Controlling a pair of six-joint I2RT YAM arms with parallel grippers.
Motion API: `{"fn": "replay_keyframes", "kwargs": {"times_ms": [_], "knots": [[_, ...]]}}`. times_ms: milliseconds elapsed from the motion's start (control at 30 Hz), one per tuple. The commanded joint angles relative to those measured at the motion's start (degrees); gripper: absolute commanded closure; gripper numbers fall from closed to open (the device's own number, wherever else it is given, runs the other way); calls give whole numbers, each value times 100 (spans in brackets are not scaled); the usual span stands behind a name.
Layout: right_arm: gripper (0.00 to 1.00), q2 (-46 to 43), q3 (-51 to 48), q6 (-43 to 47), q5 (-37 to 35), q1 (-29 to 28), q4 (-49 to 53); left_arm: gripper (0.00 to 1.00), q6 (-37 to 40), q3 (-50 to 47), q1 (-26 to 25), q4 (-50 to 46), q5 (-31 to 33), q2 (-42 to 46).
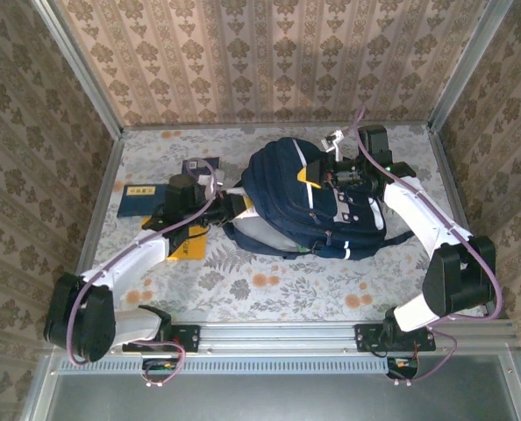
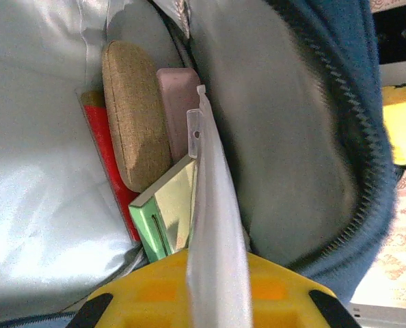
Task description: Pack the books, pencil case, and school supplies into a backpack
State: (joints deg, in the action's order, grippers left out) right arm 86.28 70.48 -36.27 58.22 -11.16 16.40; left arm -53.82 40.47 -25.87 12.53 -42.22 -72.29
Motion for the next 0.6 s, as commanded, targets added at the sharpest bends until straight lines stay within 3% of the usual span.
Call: {"fn": "replay_keyframes", "kwargs": {"times_ms": [0,300,567], "knots": [[100,-364,89,-64,467,28,-556,100,-226,40,-226,708,-144,-395],[100,-449,41,-30,378,50,-566,100,-749,974,-954,1800,8,-1868],[100,-531,-72,-60,97,83,-615,98,-1796,1562,-1553,3246,243,-3387]]}}
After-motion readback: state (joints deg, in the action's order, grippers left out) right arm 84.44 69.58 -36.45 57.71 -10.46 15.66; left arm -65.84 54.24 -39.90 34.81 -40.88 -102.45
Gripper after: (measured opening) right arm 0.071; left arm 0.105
